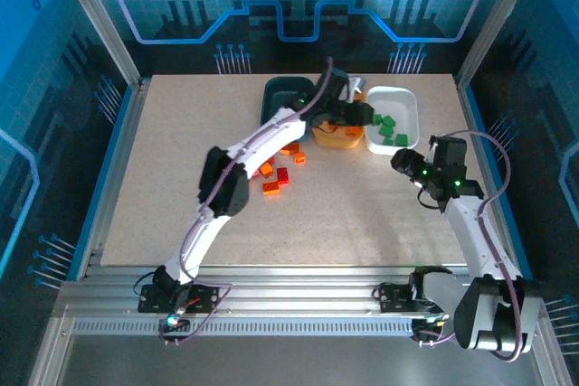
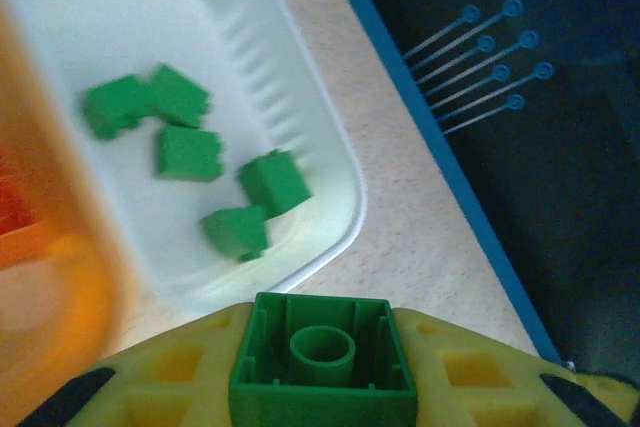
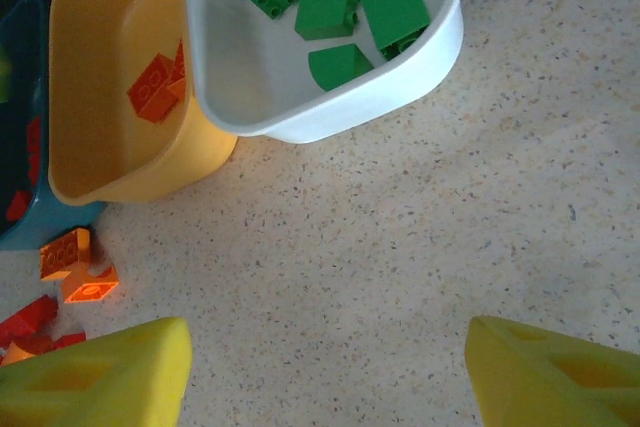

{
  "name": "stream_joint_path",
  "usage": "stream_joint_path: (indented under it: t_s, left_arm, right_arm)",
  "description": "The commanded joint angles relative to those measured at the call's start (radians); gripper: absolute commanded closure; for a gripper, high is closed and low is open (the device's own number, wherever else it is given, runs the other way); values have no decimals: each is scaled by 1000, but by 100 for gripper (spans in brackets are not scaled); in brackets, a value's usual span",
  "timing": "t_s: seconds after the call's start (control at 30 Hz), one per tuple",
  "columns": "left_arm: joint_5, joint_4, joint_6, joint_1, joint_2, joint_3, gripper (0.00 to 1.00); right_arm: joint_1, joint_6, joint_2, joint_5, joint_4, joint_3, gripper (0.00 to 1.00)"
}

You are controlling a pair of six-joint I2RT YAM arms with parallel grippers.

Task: Sort the legos into containers by color

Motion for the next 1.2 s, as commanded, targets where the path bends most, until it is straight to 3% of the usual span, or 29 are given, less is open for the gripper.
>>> stream_joint_path:
  t_s: [0.0,0.17,0.33,0.43,0.47,0.5,0.6,0.87,0.97,1.03,1.17]
  left_arm:
    - [76,74,-74,-23,129,169,78]
    - [32,215,-158,-33,195,171,79]
    - [-31,204,-154,-41,226,198,77]
    - [-68,173,-144,-40,227,198,67]
    - [-80,164,-144,-39,228,198,57]
    - [-93,155,-142,-39,226,198,38]
    - [-107,147,-142,-35,223,214,22]
    - [-115,90,-90,-7,79,195,17]
    - [-136,103,-50,25,-125,-43,17]
    - [-185,185,-65,69,-311,-331,13]
    - [-235,260,-219,219,-632,-819,4]
  right_arm:
    - [-24,17,-18,-13,-9,-15,26]
    - [-30,20,-21,-30,-1,-19,26]
    - [-31,21,-19,-38,9,-25,26]
    - [-30,20,-19,-40,9,-29,26]
    - [-31,20,-21,-40,8,-29,26]
    - [-31,20,-22,-39,8,-30,26]
    - [-31,18,-29,-40,4,-28,26]
    - [-2,-14,-55,-46,1,-24,26]
    - [93,-51,-24,-38,7,6,26]
    - [209,-81,27,0,5,44,25]
    - [437,-95,184,64,4,141,24]
